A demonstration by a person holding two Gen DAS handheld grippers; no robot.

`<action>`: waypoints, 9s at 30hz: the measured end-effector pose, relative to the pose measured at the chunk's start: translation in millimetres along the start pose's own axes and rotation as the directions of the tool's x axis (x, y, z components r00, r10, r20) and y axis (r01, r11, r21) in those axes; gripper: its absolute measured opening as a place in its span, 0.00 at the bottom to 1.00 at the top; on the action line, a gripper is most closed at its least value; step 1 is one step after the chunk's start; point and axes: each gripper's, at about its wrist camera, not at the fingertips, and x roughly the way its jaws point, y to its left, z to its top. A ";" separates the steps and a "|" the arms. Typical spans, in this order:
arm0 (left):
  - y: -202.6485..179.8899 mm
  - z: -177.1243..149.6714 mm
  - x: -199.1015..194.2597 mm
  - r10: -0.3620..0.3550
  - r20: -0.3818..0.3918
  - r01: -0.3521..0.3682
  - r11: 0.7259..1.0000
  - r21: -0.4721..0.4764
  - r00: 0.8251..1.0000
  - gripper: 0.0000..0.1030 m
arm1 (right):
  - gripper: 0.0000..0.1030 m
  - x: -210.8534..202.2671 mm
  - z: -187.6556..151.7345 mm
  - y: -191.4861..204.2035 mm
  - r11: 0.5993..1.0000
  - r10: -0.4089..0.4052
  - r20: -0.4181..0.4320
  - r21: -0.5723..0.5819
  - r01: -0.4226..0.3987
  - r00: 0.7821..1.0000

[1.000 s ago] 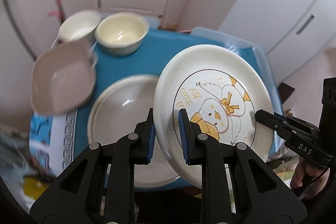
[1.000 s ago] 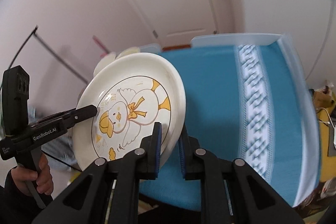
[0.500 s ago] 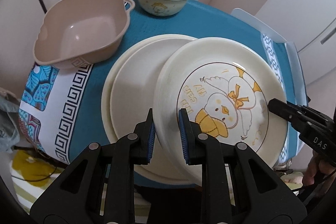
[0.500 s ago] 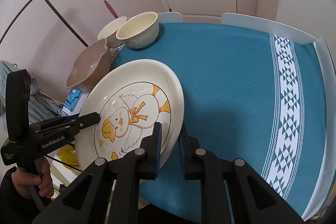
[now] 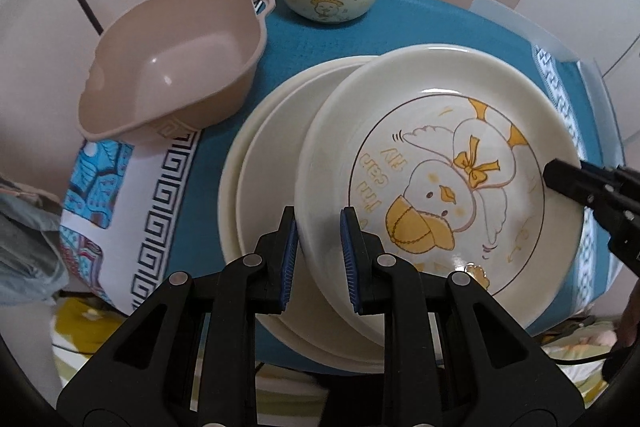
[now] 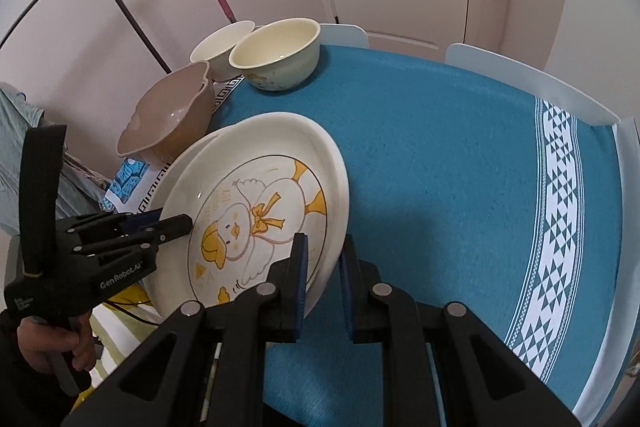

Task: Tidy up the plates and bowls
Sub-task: 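Lower the duck plate onto the white plate with both grippers, then open both grippers and grasp the taupe square bowl rim with both, then lift and carry the taupe bowl with both grippers to the open cloth, then lower the taupe bowl onto the cloth and open both grippers, then grasp the cream duck-print bowl rim with both grippers, then carry the cream bowl with both grippers into the taupe bowl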

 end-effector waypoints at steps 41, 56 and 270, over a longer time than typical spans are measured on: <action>-19.4 0.7 -9.4 0.223 0.001 -0.220 0.960 0.175 0.975 0.18 | 0.14 22.5 3.0 22.3 0.981 -0.119 -0.019 -0.157 0.115 0.993; -18.9 3.6 -18.4 0.237 0.009 -0.235 0.955 0.181 0.971 0.18 | 0.14 26.8 4.4 25.4 0.978 -0.121 -0.035 -0.177 0.113 0.992; -28.7 215.6 -21.1 -0.318 -0.024 0.317 0.930 0.185 0.948 0.16 | 0.13 -1.1 158.3 -15.2 0.955 -0.107 -0.018 0.276 0.108 0.994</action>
